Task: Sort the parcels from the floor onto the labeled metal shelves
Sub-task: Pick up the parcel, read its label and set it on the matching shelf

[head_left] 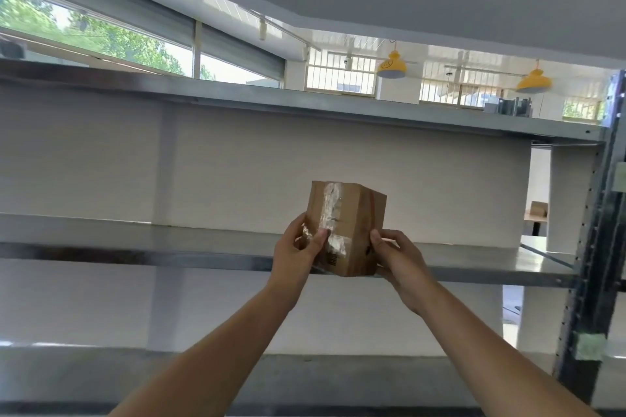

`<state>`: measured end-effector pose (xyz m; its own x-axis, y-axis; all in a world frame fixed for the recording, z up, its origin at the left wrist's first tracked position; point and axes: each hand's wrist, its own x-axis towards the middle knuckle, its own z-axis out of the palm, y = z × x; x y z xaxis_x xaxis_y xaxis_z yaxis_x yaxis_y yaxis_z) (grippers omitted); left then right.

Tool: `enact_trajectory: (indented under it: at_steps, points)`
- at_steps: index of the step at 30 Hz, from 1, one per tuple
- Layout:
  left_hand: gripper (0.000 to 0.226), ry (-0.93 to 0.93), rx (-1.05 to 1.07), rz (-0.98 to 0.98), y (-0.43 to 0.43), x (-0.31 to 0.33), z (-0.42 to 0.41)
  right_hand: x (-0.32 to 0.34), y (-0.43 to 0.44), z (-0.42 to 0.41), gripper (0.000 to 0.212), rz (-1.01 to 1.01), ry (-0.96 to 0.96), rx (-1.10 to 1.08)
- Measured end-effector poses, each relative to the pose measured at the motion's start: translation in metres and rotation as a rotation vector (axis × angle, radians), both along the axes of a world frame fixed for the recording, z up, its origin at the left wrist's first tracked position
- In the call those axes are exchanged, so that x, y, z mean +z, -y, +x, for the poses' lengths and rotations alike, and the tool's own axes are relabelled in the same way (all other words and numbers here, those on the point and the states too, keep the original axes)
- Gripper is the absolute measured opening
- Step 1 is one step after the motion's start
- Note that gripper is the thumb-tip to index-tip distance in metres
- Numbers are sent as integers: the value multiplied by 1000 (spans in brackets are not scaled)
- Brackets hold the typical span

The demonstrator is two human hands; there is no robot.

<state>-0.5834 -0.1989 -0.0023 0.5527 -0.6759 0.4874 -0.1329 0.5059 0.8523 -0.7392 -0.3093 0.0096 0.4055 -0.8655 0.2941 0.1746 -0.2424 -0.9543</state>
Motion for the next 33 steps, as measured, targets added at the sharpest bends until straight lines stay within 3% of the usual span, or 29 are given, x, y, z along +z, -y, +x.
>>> enact_trajectory:
  at_steps: [5,7,13,19,27,33]
  points:
    - [26,-45,79,14,-11,-7,8,3,-16,13,45,1,-25,69]
    - [35,-88,65,73,-14,-5,15,5,-24,17,44,-8,-54,113]
    - [41,-109,18,211,-23,-7,32,12,-44,37,22,2,-70,89]
    - [43,-30,15,203,-31,-4,34,17,-50,50,41,108,-128,-7]
    - [42,23,71,170,-32,-3,30,22,-46,49,66,100,-297,-14]
    - [40,145,111,251,-37,7,29,18,-43,43,74,87,-326,-56]
